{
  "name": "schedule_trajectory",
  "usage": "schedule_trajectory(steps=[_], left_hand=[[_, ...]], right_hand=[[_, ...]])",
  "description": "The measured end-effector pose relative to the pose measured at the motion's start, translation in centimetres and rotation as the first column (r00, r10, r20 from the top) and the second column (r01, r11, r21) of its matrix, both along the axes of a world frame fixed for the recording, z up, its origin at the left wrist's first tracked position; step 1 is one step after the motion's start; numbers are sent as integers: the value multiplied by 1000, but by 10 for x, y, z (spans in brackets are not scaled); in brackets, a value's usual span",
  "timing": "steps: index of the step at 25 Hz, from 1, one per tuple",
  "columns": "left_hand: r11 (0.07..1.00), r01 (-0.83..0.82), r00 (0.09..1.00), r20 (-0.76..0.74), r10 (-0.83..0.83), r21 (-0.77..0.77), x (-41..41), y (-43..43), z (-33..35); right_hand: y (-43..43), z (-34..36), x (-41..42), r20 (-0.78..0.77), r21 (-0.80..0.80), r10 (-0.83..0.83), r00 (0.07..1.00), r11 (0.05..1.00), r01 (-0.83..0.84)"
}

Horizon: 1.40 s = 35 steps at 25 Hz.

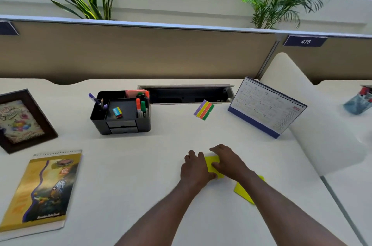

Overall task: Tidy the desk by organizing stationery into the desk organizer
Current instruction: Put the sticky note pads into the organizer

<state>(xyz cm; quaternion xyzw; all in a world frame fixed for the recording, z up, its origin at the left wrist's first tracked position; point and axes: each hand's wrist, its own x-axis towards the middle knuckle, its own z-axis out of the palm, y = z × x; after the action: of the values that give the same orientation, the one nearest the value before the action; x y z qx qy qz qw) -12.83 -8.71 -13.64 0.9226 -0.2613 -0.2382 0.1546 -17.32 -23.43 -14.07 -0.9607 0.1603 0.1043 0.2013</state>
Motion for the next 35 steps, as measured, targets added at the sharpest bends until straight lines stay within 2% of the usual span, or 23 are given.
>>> schedule_trajectory(steps=[3, 7, 11, 13, 18, 21, 29, 35], left_hand=[[999, -1, 1000, 26, 0, 35, -5, -6, -6], [999, -24, 999, 25, 23, 34, -5, -4, -12], [999, -28, 997, 72, 31, -35, -2, 0, -11], [995, -37, 992, 115, 48, -92, 3, 3, -5], [956, -135, 982, 93, 165, -261, 39, 24, 21], [923, -196, 958, 135, 252, -332, 69, 45, 40], [854, -210, 888, 272, 370, -476, 151, 115, 94], [816, -241, 793, 379, 477, -525, 222, 167, 137]], right_hand=[[1, -5, -6, -88, -78, 32, 996, 996, -39], [2, -10, -4, -136, -103, 50, 989, 993, -64], [3, -8, 3, -148, -115, 48, 988, 991, -66], [4, -4, 9, -130, -69, 31, 991, 997, -41], [14, 22, 41, 40, 196, -96, 995, 977, 86], [32, 38, 70, 169, 246, -121, 978, 966, 77], [107, 85, 152, 466, 307, -113, 877, 951, -41], [157, 124, 231, 646, 192, -13, 763, 970, -146]])
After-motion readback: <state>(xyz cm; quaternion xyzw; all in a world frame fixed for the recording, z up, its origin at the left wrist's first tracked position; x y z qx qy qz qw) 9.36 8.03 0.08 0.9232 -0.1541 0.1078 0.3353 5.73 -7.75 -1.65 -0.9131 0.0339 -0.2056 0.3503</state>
